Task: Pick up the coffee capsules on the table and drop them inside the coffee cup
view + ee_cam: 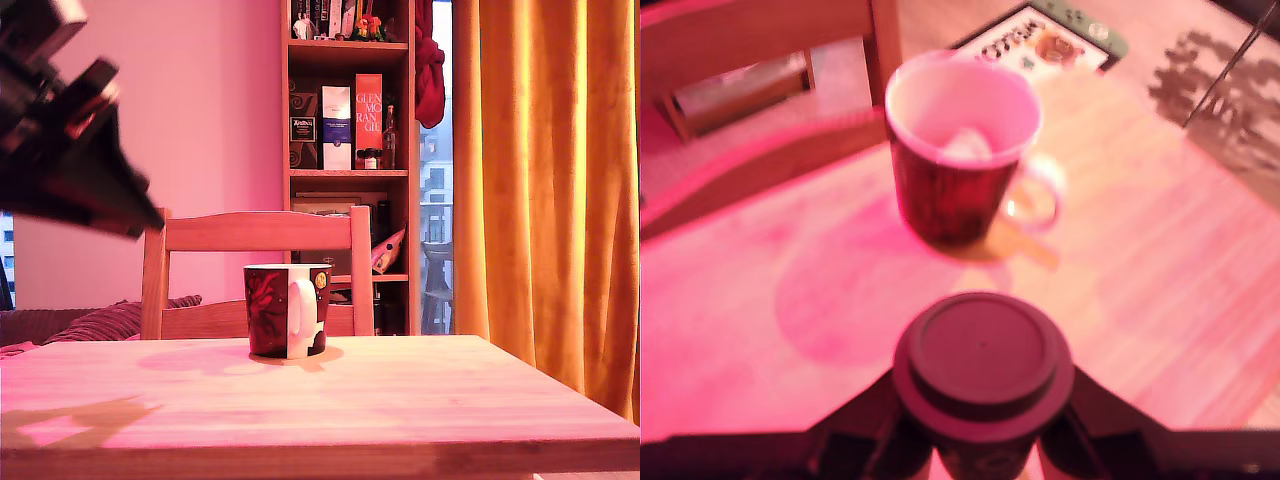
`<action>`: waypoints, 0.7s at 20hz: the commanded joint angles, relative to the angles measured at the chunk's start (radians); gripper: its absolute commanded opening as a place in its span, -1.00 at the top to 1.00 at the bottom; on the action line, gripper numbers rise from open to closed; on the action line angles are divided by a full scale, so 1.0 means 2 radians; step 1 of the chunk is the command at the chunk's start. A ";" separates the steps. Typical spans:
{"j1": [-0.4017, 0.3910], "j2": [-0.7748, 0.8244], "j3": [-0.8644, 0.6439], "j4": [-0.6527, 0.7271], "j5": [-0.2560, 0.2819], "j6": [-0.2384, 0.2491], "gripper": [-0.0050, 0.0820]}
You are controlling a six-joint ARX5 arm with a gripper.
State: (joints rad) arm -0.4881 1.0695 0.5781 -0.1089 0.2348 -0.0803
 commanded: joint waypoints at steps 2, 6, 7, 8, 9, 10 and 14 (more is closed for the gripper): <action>0.001 0.028 0.033 -0.002 0.000 -0.003 0.75; 0.000 0.100 0.098 -0.002 0.003 -0.003 0.75; 0.000 0.116 0.115 -0.004 0.005 -0.003 0.75; 0.000 0.134 0.136 -0.006 0.006 -0.003 0.75; 0.000 0.151 0.156 -0.013 0.010 -0.003 0.75; 0.000 0.169 0.177 -0.017 0.010 -0.003 0.75; -0.007 0.227 0.242 -0.029 0.018 0.001 0.75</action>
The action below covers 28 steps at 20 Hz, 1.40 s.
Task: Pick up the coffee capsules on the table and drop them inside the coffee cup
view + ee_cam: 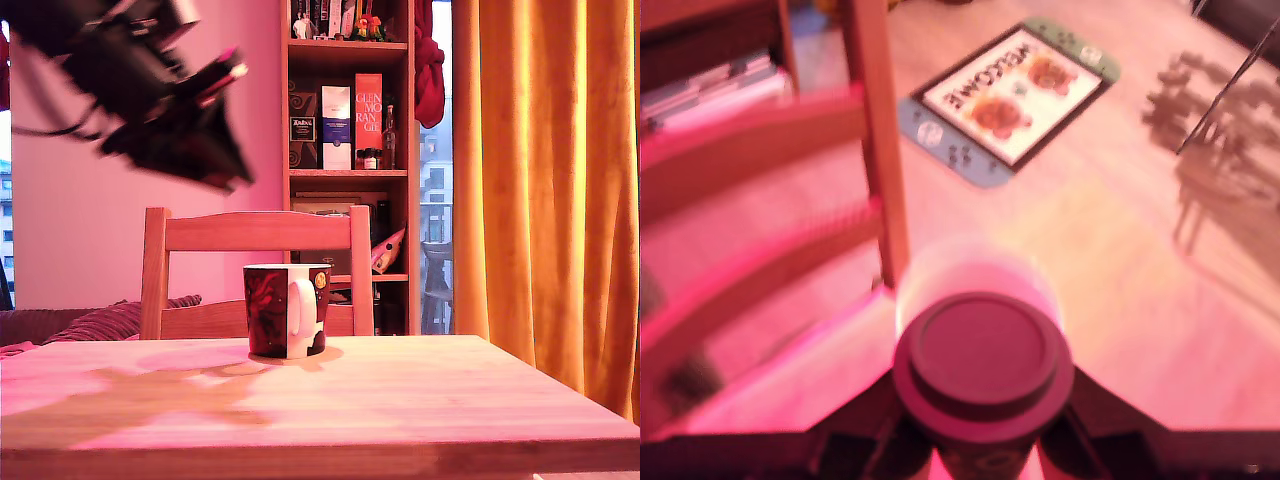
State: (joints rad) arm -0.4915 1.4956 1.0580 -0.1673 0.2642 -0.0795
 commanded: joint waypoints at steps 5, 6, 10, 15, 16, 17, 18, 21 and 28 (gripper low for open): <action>-0.024 0.076 0.042 0.001 0.003 0.001 0.75; -0.028 0.086 0.045 0.005 0.003 0.001 0.75; -0.033 0.117 0.046 0.014 0.000 0.001 0.75; -0.032 0.120 0.046 0.023 -0.017 0.004 0.75; -0.032 0.120 0.046 0.023 -0.017 0.004 0.75; -0.032 0.120 0.046 0.023 -0.017 0.004 0.75; -0.033 0.120 0.046 0.023 -0.016 0.004 0.75; -0.033 0.120 0.046 0.022 -0.016 0.004 0.75; -0.033 0.120 0.046 0.017 -0.014 0.000 0.67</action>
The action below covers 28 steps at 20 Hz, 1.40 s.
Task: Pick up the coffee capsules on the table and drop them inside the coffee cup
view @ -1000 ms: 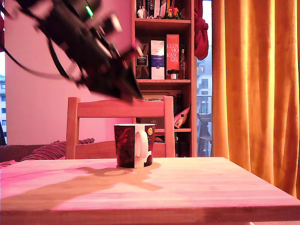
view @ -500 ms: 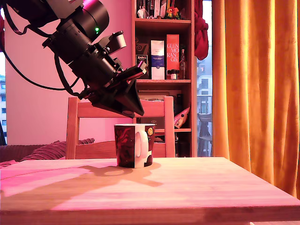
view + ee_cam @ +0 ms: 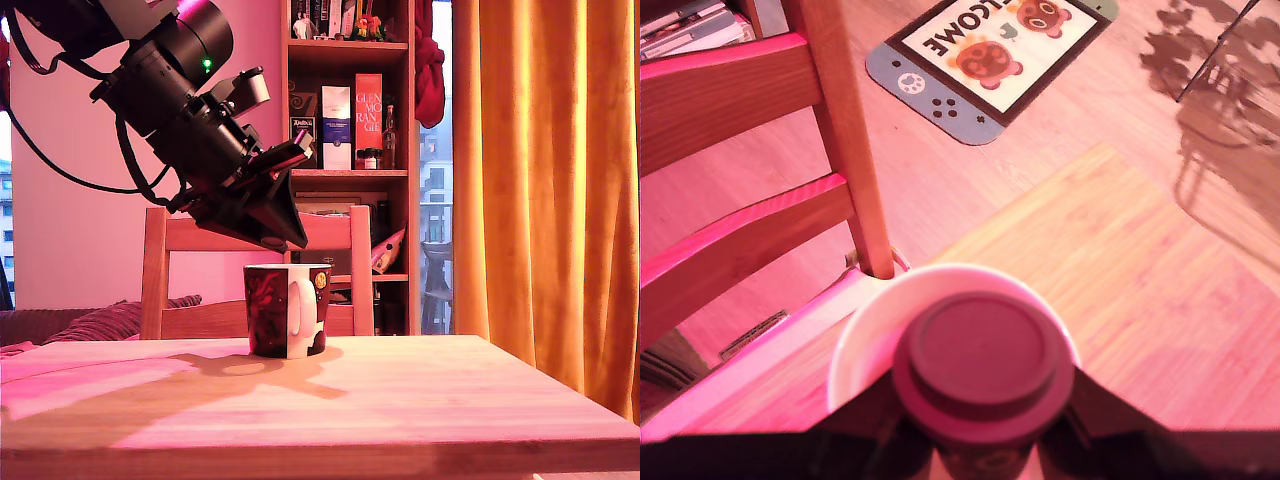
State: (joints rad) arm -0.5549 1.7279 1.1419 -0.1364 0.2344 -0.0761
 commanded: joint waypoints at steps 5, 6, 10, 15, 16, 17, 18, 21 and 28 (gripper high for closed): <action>-0.001 0.004 0.004 -0.016 0.010 -0.002 -0.63; -0.001 0.004 0.004 -0.019 0.010 -0.002 -0.63; -0.001 0.003 0.004 -0.027 0.010 -0.002 -0.63; -0.001 0.003 0.005 -0.039 0.016 -0.002 -0.62; -0.001 0.003 0.005 -0.043 0.020 -0.002 -0.60; -0.001 0.002 0.005 -0.047 0.023 -0.002 -0.51; -0.001 0.001 0.006 -0.051 0.024 -0.001 -0.38; -0.001 -0.016 0.006 -0.064 0.025 -0.001 0.54; -0.001 -0.102 0.006 -0.076 0.002 0.012 0.94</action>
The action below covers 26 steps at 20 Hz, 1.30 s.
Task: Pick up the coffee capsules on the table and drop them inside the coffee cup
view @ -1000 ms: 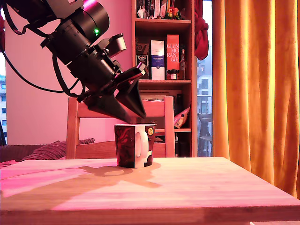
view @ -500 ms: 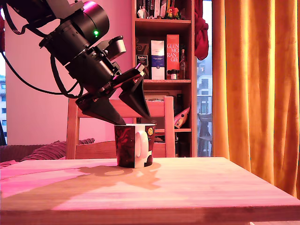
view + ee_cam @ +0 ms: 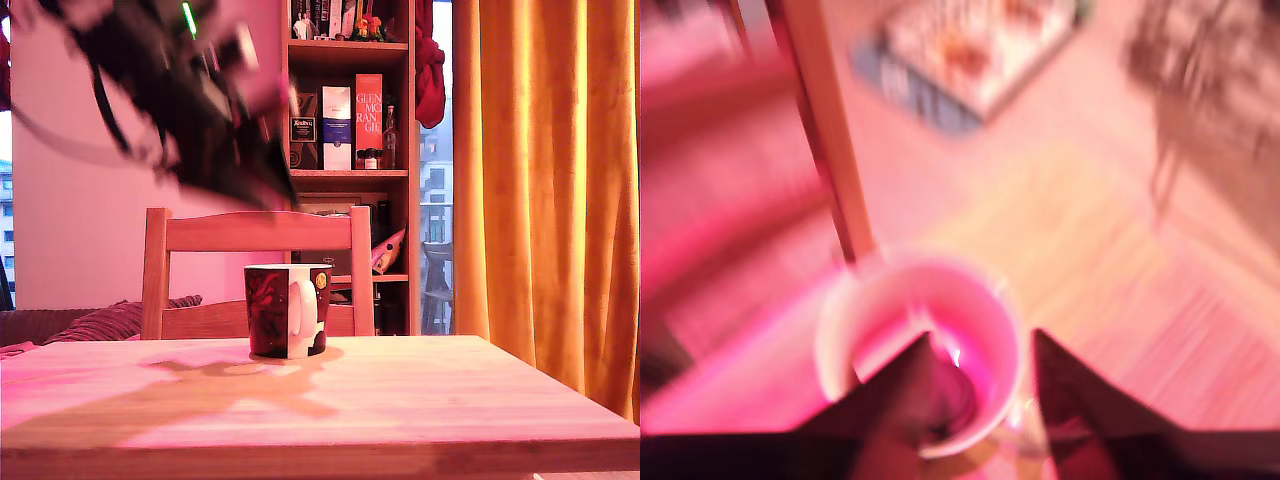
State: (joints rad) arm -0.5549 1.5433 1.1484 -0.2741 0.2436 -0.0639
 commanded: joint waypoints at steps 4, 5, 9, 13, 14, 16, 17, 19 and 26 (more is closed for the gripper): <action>0.001 -0.073 -0.028 -0.019 -0.024 0.024 0.94; 0.004 -0.092 -0.041 -0.018 -0.023 0.024 0.94; 0.015 -0.161 -0.107 0.010 -0.023 0.023 0.94; 0.036 -0.208 -0.162 0.035 -0.021 0.023 0.94; 0.042 -0.219 -0.172 0.039 -0.021 0.023 0.94; 0.056 -0.233 -0.188 0.046 -0.021 0.023 0.94; 0.065 -0.237 -0.195 0.051 -0.021 0.023 0.94; 0.086 -0.246 -0.213 0.067 -0.021 0.023 0.94; 0.160 -0.326 -0.306 0.119 -0.023 0.004 0.94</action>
State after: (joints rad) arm -0.2428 0.9165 0.5709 -0.0624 0.1989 -0.0490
